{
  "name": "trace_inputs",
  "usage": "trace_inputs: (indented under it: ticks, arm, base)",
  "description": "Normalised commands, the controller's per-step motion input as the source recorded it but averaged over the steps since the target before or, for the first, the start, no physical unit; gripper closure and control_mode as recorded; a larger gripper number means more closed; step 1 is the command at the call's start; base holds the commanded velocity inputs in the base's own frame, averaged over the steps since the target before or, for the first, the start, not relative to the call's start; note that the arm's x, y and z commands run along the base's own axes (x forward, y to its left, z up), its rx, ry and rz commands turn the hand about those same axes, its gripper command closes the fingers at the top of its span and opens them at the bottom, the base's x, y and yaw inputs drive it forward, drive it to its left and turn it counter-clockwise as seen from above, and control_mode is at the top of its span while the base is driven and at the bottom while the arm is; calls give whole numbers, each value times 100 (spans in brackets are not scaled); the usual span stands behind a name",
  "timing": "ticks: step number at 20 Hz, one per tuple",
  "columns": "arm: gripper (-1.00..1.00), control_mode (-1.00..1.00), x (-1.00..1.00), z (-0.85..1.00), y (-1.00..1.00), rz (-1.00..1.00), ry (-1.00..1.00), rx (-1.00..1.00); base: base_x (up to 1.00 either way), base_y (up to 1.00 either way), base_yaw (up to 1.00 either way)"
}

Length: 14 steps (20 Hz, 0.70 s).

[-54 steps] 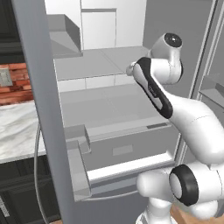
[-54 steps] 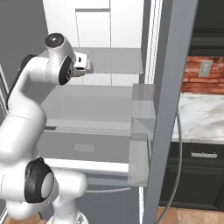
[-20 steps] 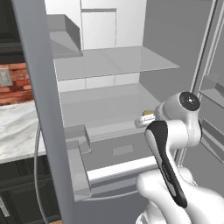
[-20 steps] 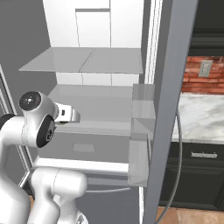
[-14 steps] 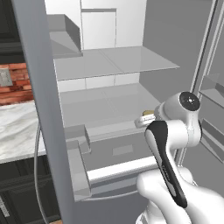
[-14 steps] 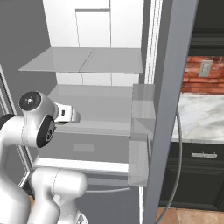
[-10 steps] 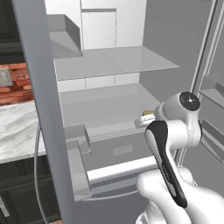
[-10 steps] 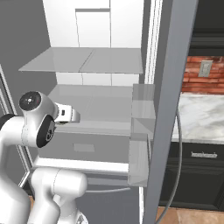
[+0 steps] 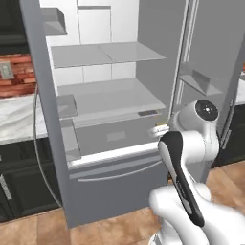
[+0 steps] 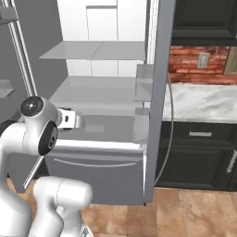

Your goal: Retrieve the sausage and cheese from the fridge and place them on the cutting board on the counter.

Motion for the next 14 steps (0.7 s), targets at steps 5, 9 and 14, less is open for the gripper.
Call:
trace_inputs:
  ticks: [5, 9, 14]
  arm:
    - [100, 100, 0, 0, 0, 0, 0, 0]
    - [100, 100, 0, 0, 0, 0, 0, 0]
    - [100, 100, 0, 0, 0, 0, 0, 0]
  base:
    - [-43, -9, -40]
    - [-18, 0, -75]
    - [0, 0, -87]
